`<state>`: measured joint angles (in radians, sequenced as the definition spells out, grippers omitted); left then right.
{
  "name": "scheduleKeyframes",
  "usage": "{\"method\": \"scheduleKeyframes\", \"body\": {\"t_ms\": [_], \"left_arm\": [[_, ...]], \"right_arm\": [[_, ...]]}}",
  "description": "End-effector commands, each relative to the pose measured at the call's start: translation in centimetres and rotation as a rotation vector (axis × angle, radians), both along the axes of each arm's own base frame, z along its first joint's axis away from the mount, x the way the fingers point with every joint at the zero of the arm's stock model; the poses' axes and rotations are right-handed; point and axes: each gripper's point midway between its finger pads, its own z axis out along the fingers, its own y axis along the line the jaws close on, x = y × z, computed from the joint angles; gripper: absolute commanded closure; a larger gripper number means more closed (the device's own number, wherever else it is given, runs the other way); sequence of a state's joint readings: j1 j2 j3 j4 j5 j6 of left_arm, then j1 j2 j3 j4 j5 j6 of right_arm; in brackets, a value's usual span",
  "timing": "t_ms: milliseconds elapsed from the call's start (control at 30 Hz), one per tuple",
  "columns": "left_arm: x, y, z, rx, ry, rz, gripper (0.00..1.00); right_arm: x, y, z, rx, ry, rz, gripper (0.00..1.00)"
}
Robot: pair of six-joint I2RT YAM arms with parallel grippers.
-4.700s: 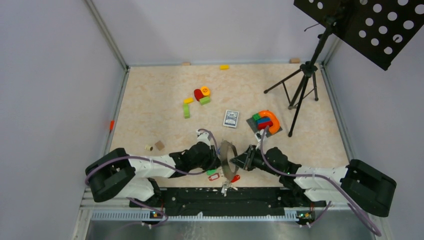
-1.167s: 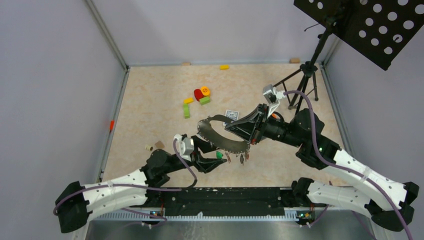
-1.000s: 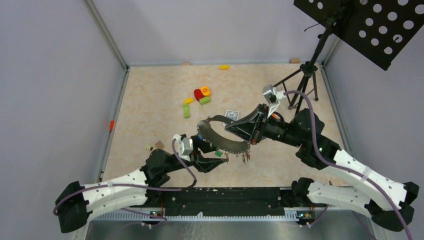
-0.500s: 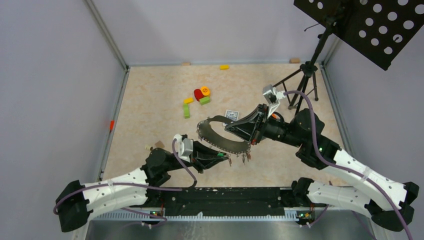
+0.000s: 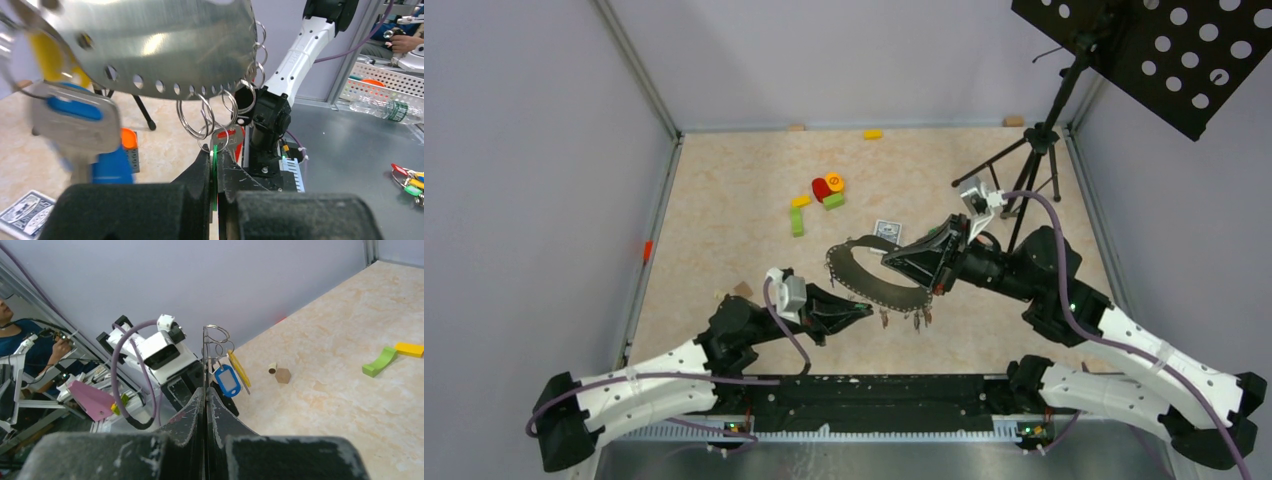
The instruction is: Remove the keys from the keyring
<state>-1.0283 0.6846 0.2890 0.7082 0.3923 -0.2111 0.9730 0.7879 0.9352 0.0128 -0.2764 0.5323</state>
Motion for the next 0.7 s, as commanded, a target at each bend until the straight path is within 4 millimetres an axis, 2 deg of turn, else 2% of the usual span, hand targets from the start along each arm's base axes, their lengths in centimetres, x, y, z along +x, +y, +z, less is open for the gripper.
{"method": "scheduleKeyframes", "body": {"t_ms": [0,233,433,467,567,667], "left_arm": [[0.9,1.2,1.9,0.018,-0.036,0.089,1.00],[1.3,2.8,2.1,0.142,-0.046,0.153,1.00],[1.7,3.6,3.4,0.216,-0.073,0.186,1.00],[1.7,3.7,3.1,0.249,-0.081,0.189,1.00],[1.8,3.6,3.8,0.295,-0.135,0.180,1.00],[1.8,3.4,4.0,0.394,-0.206,0.147,1.00]], "right_arm": [[-0.1,-1.3,1.7,0.087,-0.052,-0.048,1.00],[1.8,-2.8,-0.4,0.146,0.032,-0.179,1.00],[3.9,-3.2,-4.1,0.089,0.152,-0.297,1.00],[4.1,-3.2,-4.9,0.070,0.170,-0.313,1.00],[4.4,-3.4,-6.9,0.030,0.196,-0.334,1.00],[4.2,-3.7,-8.5,0.015,0.203,-0.337,0.91]]}}
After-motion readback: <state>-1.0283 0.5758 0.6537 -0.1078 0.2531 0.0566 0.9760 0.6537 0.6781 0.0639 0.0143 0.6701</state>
